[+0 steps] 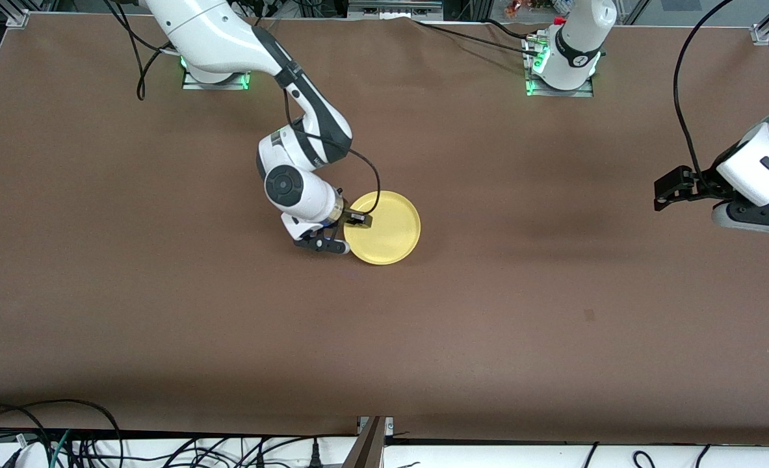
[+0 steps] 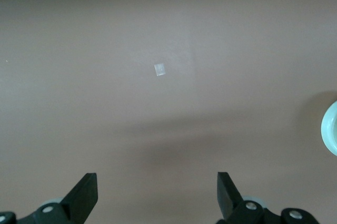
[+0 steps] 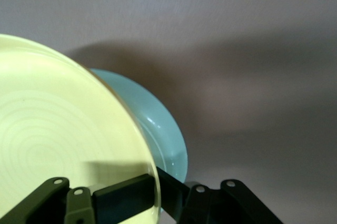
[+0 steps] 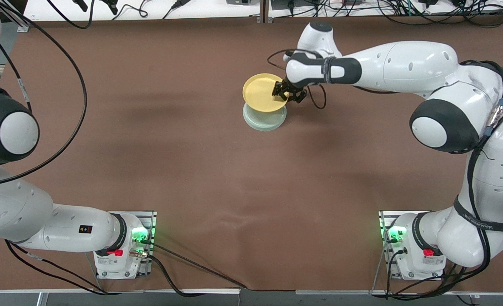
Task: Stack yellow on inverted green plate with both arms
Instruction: 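Carry the yellow plate with the right gripper over the inverted green plate, then lower the yellow plate onto the green plate and open the right gripper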
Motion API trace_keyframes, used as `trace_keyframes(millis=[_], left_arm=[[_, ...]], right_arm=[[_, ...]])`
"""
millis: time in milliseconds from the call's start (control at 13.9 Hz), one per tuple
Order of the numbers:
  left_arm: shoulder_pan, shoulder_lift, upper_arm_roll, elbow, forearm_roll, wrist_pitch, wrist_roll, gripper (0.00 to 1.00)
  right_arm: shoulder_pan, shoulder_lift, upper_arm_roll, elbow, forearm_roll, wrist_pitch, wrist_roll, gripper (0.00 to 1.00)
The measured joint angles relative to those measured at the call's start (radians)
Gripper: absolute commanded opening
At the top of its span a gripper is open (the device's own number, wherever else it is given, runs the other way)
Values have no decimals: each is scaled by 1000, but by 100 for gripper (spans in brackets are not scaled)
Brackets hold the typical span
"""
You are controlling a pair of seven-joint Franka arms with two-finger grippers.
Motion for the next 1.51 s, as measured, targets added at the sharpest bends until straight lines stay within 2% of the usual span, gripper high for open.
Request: trace_keyframes(millis=[144, 432, 721, 793, 865, 937, 1514], left_arm=[[21, -51, -10, -69, 0, 41, 0, 100], [73, -153, -27, -206, 0, 79, 0, 100], [81, -170, -31, -257, 0, 99, -2, 100], [86, -166, -31, -258, 0, 104, -2, 100], [90, -164, -31, -258, 0, 108, -2, 100], [92, -164, -31, -257, 0, 110, -2, 100], [93, -156, -32, -256, 0, 117, -2, 100]], right_arm=[[0, -7, 18, -45, 0, 51, 8, 0], [1, -19, 24, -77, 0, 60, 8, 0], [2, -19, 24, -98, 0, 83, 8, 0], [2, -18, 24, -102, 0, 96, 8, 18], [3, -17, 24, -105, 0, 108, 8, 74], [3, -16, 25, -106, 0, 114, 9, 99], [4, -45, 13, -91, 0, 130, 43, 100]])
